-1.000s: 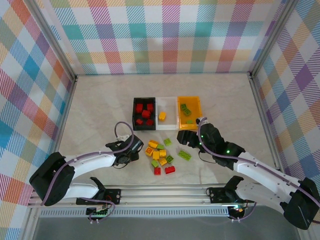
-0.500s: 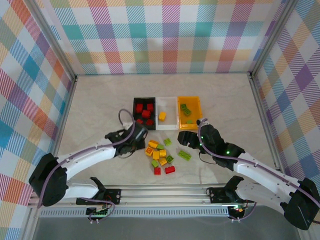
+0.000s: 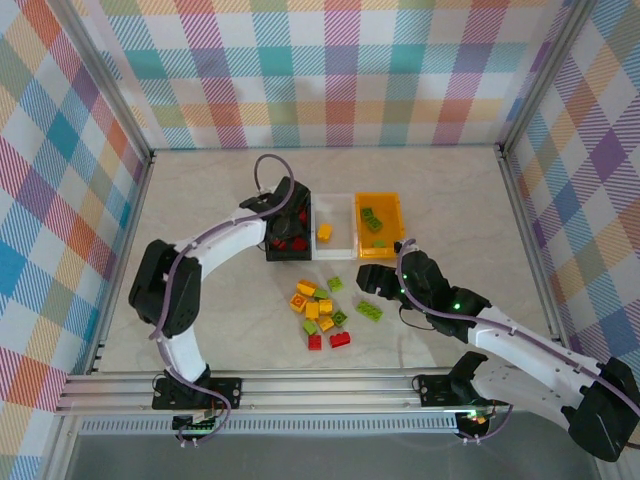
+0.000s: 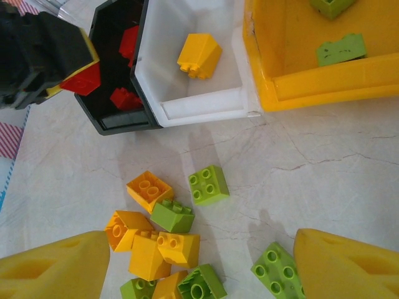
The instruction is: Sort the legos into containers by color
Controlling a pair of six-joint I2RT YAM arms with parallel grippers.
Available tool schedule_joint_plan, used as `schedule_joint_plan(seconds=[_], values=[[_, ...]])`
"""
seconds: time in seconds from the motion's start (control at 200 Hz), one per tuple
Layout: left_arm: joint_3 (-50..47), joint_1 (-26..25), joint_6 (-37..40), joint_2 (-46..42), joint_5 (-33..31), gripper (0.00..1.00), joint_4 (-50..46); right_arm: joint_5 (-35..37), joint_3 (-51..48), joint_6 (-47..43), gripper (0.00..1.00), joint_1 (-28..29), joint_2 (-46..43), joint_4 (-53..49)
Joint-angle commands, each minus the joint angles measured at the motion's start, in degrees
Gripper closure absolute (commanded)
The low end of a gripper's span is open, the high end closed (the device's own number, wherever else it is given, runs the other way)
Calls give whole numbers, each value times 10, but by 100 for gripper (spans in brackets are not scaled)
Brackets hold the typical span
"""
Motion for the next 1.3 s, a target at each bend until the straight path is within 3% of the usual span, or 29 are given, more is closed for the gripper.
schedule_joint_plan(seconds=[0.0,0.22,0.365,0.52,0.7,0.89,1.05,1.295], values=[[44,12,15,23,-7,64,-31,-5,-8,6,20,3,-10,-12],[74,9,12,7,23,37,-37,-11,-13,12,18,3,-13,-35],[33,-18,12,-87,47,17,-14,-12,-19,20,18,3,-8,-58],[-77,-72,-3,-220,66,0,24,-15,-20,15,19,4,23,-87],[-243,-139,-52,-352,73,0,41,-9,9,-14,18,19,112,-131],[-382,-146,-114,-484,76,0,18,45,54,-41,17,74,209,-193],[-410,-145,-120,-555,46,0,-27,78,87,-56,16,90,276,-217],[-401,-142,-113,-569,29,0,-57,130,136,-60,23,90,368,-246]])
